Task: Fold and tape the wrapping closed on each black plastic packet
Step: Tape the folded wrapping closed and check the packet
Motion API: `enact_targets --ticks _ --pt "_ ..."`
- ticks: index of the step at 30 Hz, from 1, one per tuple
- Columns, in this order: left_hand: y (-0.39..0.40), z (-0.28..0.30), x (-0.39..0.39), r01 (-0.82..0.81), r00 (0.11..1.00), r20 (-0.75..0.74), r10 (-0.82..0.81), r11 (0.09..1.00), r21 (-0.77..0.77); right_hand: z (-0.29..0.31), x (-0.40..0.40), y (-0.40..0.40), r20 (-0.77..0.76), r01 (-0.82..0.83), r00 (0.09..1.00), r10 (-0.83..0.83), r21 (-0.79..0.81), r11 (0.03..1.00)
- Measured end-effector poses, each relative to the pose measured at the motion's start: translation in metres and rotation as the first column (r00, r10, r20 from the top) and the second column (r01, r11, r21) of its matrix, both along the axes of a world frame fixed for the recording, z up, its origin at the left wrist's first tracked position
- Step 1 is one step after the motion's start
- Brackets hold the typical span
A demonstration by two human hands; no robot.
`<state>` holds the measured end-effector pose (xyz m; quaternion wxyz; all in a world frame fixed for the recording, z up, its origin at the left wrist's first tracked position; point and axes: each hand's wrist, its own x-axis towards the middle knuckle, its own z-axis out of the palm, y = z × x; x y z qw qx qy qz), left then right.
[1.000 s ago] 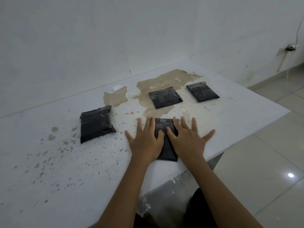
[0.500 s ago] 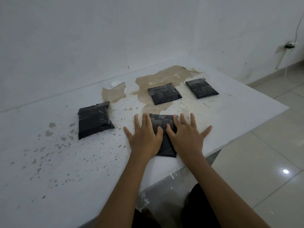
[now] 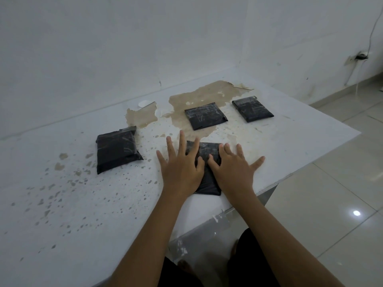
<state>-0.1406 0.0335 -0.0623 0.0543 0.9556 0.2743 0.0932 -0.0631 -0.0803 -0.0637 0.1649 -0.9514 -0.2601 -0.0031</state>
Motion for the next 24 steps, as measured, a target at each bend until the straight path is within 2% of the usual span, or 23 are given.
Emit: enact_targets --ticks 2,6,10,16,19,22,24 --pt "0.002 0.0 0.0 0.053 0.999 -0.007 -0.052 0.995 0.083 0.0 0.0 0.0 0.002 -0.002 1.0 0.002 -0.007 1.0" --pt "0.005 0.004 0.001 0.027 0.998 -0.068 -0.018 0.99 0.136 0.0 0.001 0.0 0.004 -0.006 1.0 0.006 -0.03 1.0" --pt "0.018 0.009 -0.005 0.068 0.995 -0.09 -0.049 0.973 0.222 -0.001 0.002 0.0 0.005 -0.012 1.0 0.013 -0.037 0.999" --pt "0.033 0.012 -0.02 -0.003 0.993 -0.109 0.033 0.965 0.263 -0.001 0.001 0.0 0.007 -0.022 1.0 0.023 -0.043 0.999" --pt "0.02 0.02 -0.012 -0.006 0.997 -0.068 0.024 0.97 0.245 0.0 0.0 0.0 0.005 -0.021 1.0 0.021 -0.049 0.999" --pt "0.001 0.022 -0.005 0.001 1.0 -0.004 0.0 0.991 0.135 0.0 0.0 -0.001 0.011 -0.023 1.0 0.024 -0.053 0.998" --pt "-0.003 0.02 -0.008 -0.091 0.995 0.037 0.088 0.994 0.059 0.001 -0.001 -0.002 0.011 -0.023 1.0 0.024 -0.031 0.999"
